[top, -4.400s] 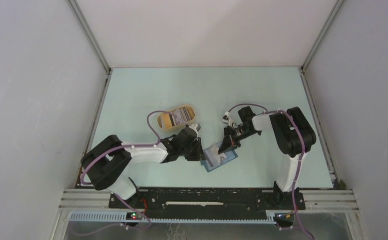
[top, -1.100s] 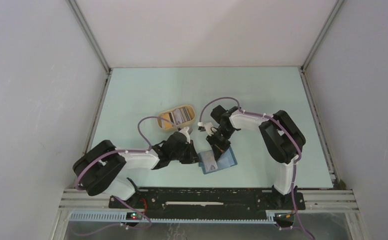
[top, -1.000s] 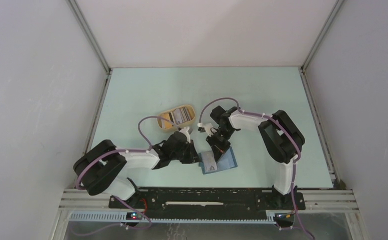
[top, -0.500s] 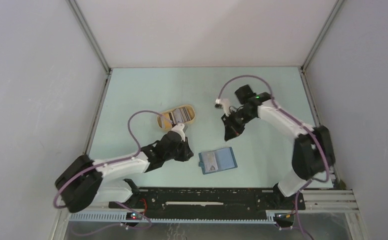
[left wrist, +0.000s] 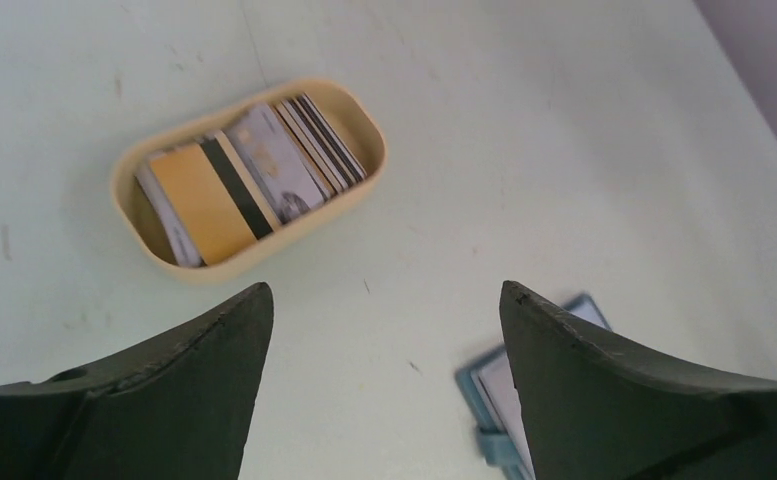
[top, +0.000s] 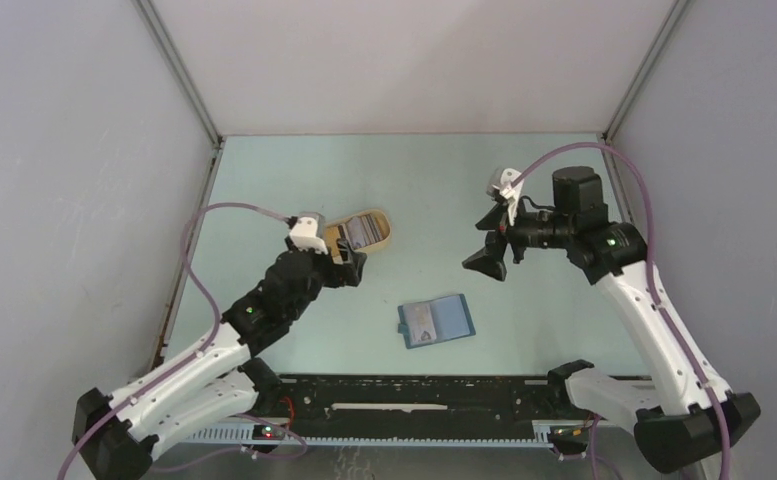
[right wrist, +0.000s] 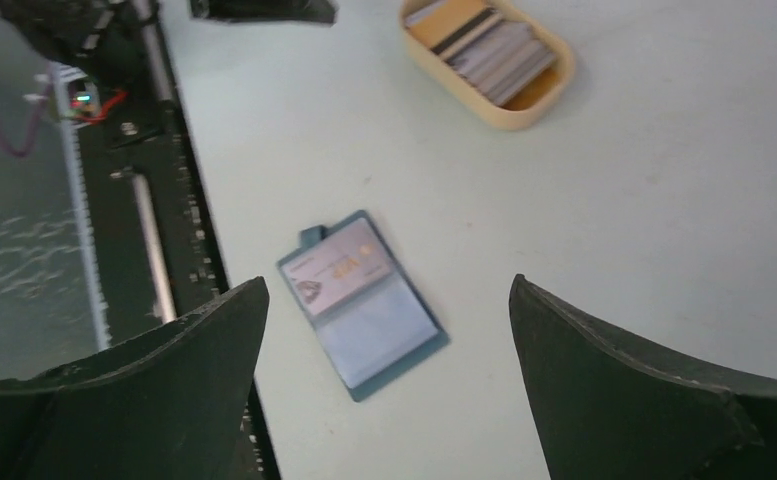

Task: Put the credit cards into the card holder
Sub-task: Insert the credit card into the card holder.

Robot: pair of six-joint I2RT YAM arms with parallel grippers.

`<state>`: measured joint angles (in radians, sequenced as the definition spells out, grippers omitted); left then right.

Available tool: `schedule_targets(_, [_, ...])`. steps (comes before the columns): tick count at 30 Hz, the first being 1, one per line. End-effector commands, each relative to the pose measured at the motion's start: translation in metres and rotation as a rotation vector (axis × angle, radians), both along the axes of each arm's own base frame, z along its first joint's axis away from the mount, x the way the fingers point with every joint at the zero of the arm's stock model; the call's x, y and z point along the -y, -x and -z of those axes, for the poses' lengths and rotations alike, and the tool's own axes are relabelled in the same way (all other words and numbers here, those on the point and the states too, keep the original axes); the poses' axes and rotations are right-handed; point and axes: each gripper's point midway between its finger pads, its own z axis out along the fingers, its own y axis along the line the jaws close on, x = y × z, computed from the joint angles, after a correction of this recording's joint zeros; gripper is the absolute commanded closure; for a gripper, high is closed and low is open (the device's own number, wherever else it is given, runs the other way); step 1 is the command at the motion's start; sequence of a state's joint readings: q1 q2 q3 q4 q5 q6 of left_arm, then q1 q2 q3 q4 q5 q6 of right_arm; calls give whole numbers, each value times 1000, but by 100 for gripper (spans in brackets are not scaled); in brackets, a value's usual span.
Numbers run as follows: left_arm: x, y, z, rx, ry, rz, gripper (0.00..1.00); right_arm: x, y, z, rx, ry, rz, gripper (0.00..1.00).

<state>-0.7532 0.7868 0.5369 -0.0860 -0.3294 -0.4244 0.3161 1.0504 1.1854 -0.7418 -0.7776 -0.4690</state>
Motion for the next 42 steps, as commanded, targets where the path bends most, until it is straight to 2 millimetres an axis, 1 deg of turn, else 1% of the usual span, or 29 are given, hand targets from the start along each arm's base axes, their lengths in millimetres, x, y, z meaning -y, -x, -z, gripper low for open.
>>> schedule_targets(1, [-17, -17, -38, 70, 53, -61, 11, -25, 17, 15, -130, -76, -180, 0])
schedule_targets(3, [-18, -24, -41, 60, 84, -58, 11, -29, 18, 21, -118, -43, -192, 0])
schedule_targets(5, [-18, -32, -39, 41, 116, -50, 11, -35, 20, 25, -123, -35, -213, 0])
schedule_targets(6, [-17, -38, -38, 30, 133, -48, 11, -39, 20, 27, -120, -29, -227, 0])
schedule_targets(7, [-16, -44, -32, 6, 137, -49, 11, -43, 19, 30, -113, -14, -230, 0])
schedule_targets(9, [-15, -59, -24, -41, 137, -72, 13, -47, 17, 39, -102, 31, -220, 0])
schedule_targets(11, [-14, -73, -15, -114, 99, -99, 15, -47, 15, 47, -115, 59, -213, 0])
schedule_targets(13, [-13, -87, -8, -183, 48, -137, 17, -42, 9, 52, -131, 75, -184, 0])
schedule_targets(15, [-8, -99, 1, -235, 11, -141, 21, -38, -1, 56, -150, 75, -144, 0])
schedule_targets(16, [-4, -105, 1, -244, 8, -138, 23, -37, -5, 57, -160, 73, -127, 0])
schedule_targets(19, [3, -118, -1, -250, 2, -133, 23, -38, -16, 63, -180, 67, -102, 0])
schedule_targets(21, [3, -122, -11, -247, -14, -131, 25, -42, -23, 62, -192, 50, -94, 0])
schedule_targets(22, [2, -121, -20, -236, -19, -126, 26, -46, -27, 60, -205, 37, -99, 0])
schedule_targets(24, [-3, -112, -41, -208, -32, -113, 26, -57, -37, 51, -244, 5, -112, 2])
schedule_targets(26, [-8, -96, -67, -163, -9, -86, 25, -72, -48, 41, -304, -23, -139, 5])
schedule_targets(28, [-8, -78, -90, -104, 11, -21, 22, -88, -58, 37, -368, -27, -170, 9])
schedule_targets(29, [-10, -69, -98, -82, -6, 8, 19, -97, -65, 42, -407, -15, -179, 11])
schedule_targets(30, [-17, -60, -101, -75, -39, 21, 16, -105, -70, 43, -424, -8, -188, 12])
schedule_targets(32, [-35, -49, -99, -57, -125, 6, 10, -120, -80, 44, -437, 6, -192, 13])
schedule_targets(34, [-54, -45, -87, -50, -188, -48, 5, -132, -92, 45, -433, 14, -181, 13])
schedule_targets(35, [-60, -43, -81, -48, -200, -70, 2, -137, -98, 47, -439, 23, -173, 13])
schedule_targets(36, [-64, -42, -75, -47, -210, -79, 1, -142, -104, 46, -438, 29, -165, 13])
schedule_targets(37, [-66, -42, -70, -48, -213, -86, 1, -147, -110, 41, -425, 27, -159, 13])
schedule_targets(38, [-68, -41, -65, -53, -213, -88, 1, -150, -116, 41, -427, 31, -150, 13])
schedule_targets(39, [-70, -40, -64, -62, -216, -87, 1, -153, -121, 41, -424, 31, -142, 13])
schedule_targets(42, [-75, -37, -66, -64, -238, -96, 1, -161, -135, 41, -419, 29, -123, 14])
